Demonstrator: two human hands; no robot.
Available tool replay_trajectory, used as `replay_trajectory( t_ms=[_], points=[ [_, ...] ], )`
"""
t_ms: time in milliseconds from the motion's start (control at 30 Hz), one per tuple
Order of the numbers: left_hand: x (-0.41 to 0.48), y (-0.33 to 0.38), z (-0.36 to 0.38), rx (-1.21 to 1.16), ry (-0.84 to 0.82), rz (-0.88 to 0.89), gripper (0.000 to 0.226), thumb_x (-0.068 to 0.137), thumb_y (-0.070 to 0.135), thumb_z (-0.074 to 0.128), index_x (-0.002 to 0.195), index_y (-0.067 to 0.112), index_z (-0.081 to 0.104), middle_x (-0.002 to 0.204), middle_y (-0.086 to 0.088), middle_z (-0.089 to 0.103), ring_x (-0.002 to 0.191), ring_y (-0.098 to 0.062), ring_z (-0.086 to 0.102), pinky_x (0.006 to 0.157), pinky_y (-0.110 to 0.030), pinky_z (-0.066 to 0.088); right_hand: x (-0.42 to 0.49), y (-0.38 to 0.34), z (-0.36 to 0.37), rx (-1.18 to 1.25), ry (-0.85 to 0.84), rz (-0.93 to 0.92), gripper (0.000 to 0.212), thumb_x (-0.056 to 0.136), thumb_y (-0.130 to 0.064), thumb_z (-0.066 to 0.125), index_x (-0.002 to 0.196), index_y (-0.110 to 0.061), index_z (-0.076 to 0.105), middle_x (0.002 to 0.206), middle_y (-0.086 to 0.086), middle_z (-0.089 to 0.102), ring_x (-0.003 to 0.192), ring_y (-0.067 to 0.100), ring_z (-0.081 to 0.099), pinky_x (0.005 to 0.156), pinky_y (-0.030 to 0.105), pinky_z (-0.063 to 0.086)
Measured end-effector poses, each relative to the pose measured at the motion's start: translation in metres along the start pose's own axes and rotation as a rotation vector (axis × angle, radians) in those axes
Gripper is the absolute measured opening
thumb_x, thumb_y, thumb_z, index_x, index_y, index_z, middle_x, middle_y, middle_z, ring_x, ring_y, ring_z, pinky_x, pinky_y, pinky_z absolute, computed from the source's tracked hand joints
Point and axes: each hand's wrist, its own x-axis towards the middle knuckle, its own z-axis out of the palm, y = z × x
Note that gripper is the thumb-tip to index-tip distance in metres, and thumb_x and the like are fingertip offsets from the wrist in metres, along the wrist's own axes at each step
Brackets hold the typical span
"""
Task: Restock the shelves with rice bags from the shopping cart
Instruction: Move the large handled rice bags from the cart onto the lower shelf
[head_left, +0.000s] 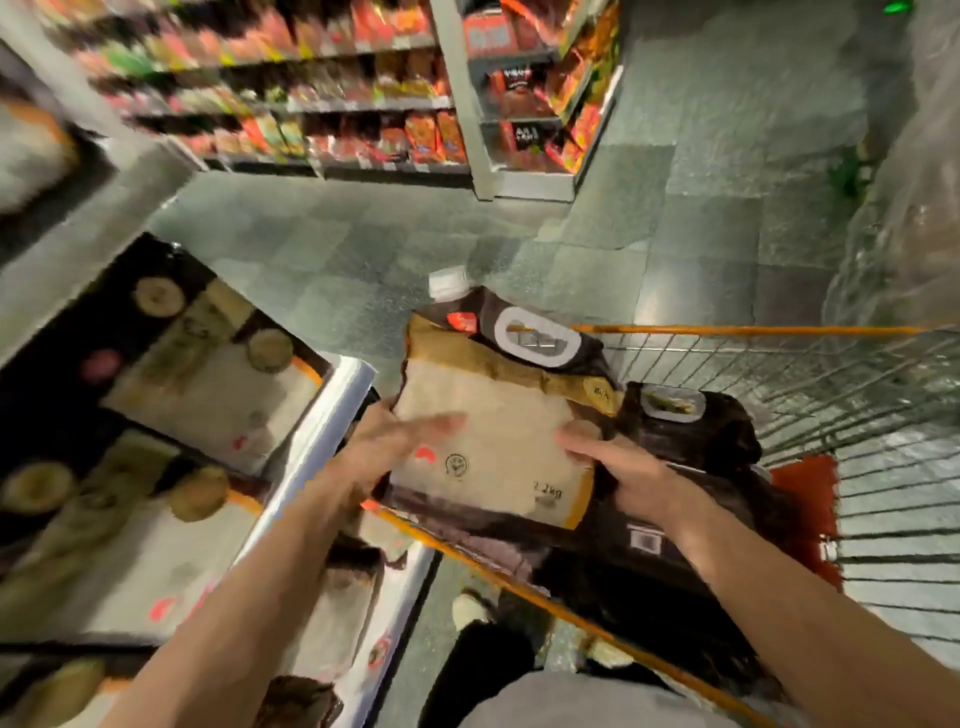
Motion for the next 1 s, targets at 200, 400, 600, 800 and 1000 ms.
replay_trajectory(
  t_ms=[200, 400, 600, 800, 1000],
  points=[
    [-0.054, 0.006, -0.091, -0.205, 0.391, 0.086, 0.055, 0.065, 0.033, 0.091, 0.111, 0.012, 0.069, 0.097, -0.006, 0.077, 0.079, -0.022, 0.074, 0.061, -0.030, 0.056, 0.008, -0.061, 0.110, -0.223, -0.234, -0.145, 0.020, 0.053, -0.012, 0.082, 0.072, -0.013, 0.075, 0.087, 0.009, 0.075, 0.082, 0.023, 0.070, 0.090, 0.043, 0.056],
    [-0.120, 0.013, -0.178, -0.247, 0.750, 0.255, 0.087, 0.050, 0.054, 0.092, 0.124, 0.025, 0.056, 0.108, 0.003, 0.073, 0.090, -0.013, 0.073, 0.073, -0.033, 0.060, 0.000, -0.104, 0.243, -0.457, -0.457, -0.354, 0.045, 0.044, -0.020, 0.086, 0.086, -0.014, 0.071, 0.086, 0.003, 0.077, 0.083, 0.018, 0.072, 0.082, 0.037, 0.055],
    [-0.204, 0.018, -0.241, -0.052, 0.853, 0.467, 0.043, 0.069, 0.026, 0.087, 0.101, 0.009, 0.065, 0.088, 0.000, 0.076, 0.081, -0.012, 0.074, 0.064, -0.024, 0.058, -0.013, -0.116, 0.351, -0.629, -0.673, -0.560, 0.064, 0.031, -0.039, 0.097, 0.086, -0.013, 0.078, 0.095, 0.007, 0.076, 0.090, 0.024, 0.073, 0.083, 0.041, 0.057],
    [-0.259, 0.018, -0.297, -0.020, 1.079, 0.675, 0.070, 0.066, 0.014, 0.090, 0.124, 0.008, 0.053, 0.114, -0.003, 0.069, 0.104, -0.011, 0.069, 0.083, -0.026, 0.058, -0.035, -0.122, 0.443, -0.649, -0.866, -0.836, 0.054, 0.051, -0.015, 0.088, 0.102, -0.007, 0.072, 0.098, 0.002, 0.076, 0.095, 0.014, 0.071, 0.084, 0.026, 0.057],
    [-0.277, 0.005, -0.342, 0.098, 1.270, 0.905, 0.063, 0.071, 0.005, 0.087, 0.123, 0.005, 0.051, 0.121, -0.019, 0.062, 0.115, -0.032, 0.062, 0.095, -0.051, 0.053, -0.057, -0.133, 0.512, -0.600, -0.957, -0.856, 0.037, 0.067, -0.004, 0.085, 0.090, -0.016, 0.059, 0.078, -0.020, 0.068, 0.067, -0.012, 0.063, 0.071, 0.007, 0.049]
  ],
)
